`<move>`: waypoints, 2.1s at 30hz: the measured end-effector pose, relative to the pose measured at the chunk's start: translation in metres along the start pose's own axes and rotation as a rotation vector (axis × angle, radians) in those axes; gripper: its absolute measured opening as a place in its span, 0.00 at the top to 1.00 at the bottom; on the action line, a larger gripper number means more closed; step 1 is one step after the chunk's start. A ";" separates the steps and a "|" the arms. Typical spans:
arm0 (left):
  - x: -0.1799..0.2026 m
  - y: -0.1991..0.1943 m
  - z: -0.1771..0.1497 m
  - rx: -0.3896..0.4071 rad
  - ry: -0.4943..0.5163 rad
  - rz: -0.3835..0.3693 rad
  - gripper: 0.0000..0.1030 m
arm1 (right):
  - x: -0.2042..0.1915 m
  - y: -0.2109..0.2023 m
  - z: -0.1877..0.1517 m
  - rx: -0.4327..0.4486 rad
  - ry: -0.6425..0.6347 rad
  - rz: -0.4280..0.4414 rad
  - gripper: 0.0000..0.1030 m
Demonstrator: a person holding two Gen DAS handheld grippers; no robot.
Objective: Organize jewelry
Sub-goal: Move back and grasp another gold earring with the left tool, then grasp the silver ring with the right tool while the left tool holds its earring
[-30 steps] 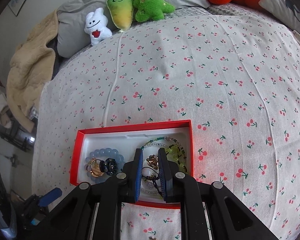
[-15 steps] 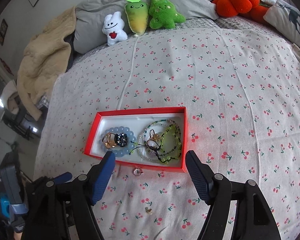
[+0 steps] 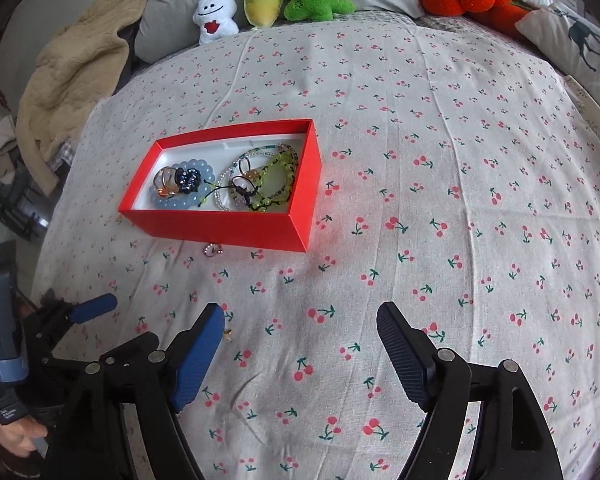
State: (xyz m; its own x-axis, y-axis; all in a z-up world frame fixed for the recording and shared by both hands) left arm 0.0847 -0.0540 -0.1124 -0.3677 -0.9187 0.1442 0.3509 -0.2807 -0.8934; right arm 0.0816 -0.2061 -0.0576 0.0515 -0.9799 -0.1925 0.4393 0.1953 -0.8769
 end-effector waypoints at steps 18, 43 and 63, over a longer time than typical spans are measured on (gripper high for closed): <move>0.074 0.023 0.013 0.014 0.133 -0.151 0.68 | 0.056 -0.005 -0.035 -0.042 0.051 -0.043 0.22; 0.062 0.020 0.025 0.016 0.071 -0.078 0.89 | 0.058 -0.012 -0.027 -0.025 0.084 -0.035 0.22; -0.035 -0.011 0.027 0.035 -0.066 0.019 0.89 | -0.035 0.041 -0.001 -0.074 0.034 -0.028 0.22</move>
State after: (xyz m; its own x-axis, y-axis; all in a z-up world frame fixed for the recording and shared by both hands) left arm 0.1168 -0.0261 -0.0961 -0.3033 -0.9399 0.1566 0.3871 -0.2718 -0.8811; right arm 0.0965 -0.1637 -0.0874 0.0087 -0.9834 -0.1812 0.3725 0.1714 -0.9121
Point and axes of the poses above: each gripper's, at about its wrist camera, not at the fingertips, and y roughly the way its jaws point, x to its right, z to its top, the point moved 9 cm from there along y, roughly the way its jaws point, and after that the axes turned 1 degree about -z, right-handed, at the moved point
